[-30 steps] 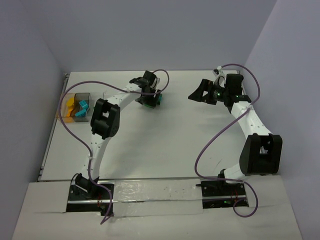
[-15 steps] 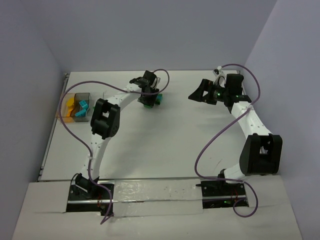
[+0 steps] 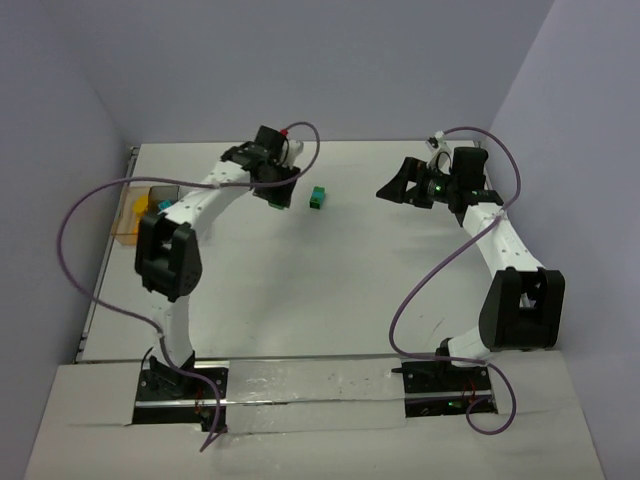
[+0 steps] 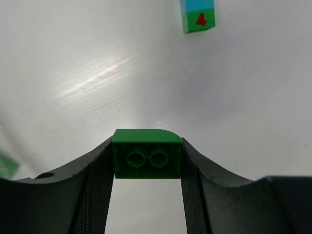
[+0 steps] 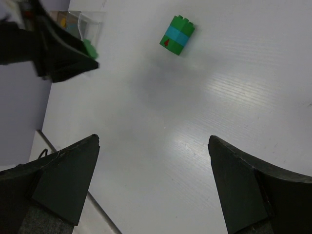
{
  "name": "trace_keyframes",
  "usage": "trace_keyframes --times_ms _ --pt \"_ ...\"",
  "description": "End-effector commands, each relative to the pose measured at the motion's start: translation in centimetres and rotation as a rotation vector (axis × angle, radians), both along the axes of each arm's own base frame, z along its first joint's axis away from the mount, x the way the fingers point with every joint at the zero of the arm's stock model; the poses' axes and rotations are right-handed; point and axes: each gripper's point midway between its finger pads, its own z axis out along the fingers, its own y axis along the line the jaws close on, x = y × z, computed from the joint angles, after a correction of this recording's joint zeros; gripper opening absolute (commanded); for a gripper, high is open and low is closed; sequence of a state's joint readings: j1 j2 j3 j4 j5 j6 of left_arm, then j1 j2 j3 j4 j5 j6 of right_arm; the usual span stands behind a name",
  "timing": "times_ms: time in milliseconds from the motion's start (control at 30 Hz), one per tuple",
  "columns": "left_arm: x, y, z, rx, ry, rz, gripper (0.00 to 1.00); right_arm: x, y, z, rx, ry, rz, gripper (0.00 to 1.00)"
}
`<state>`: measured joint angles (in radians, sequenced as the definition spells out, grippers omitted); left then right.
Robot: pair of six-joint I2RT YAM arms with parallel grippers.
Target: Sort the legos into containers by color
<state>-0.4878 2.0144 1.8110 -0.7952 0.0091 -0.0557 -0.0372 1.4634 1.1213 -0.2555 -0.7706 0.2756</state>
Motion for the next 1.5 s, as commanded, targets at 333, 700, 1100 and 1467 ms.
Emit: trace_keyframes --times_ms 333,700,1100,1467 --pt "2.0 17.7 5.0 -0.060 -0.055 0.222 0.00 -0.1 1.0 2.6 -0.002 -0.101 0.026 1.00" --pt "5.2 20.9 -0.2 -0.033 0.017 0.306 0.00 -0.8 0.8 1.7 -0.034 -0.092 0.030 1.00" --pt "6.3 24.4 -2.7 0.012 0.041 0.378 0.06 -0.9 0.9 1.4 -0.031 -0.087 0.040 1.00" --pt "6.9 24.7 -1.7 0.012 -0.001 0.386 0.94 -1.0 0.8 1.6 -0.033 -0.087 0.044 1.00"
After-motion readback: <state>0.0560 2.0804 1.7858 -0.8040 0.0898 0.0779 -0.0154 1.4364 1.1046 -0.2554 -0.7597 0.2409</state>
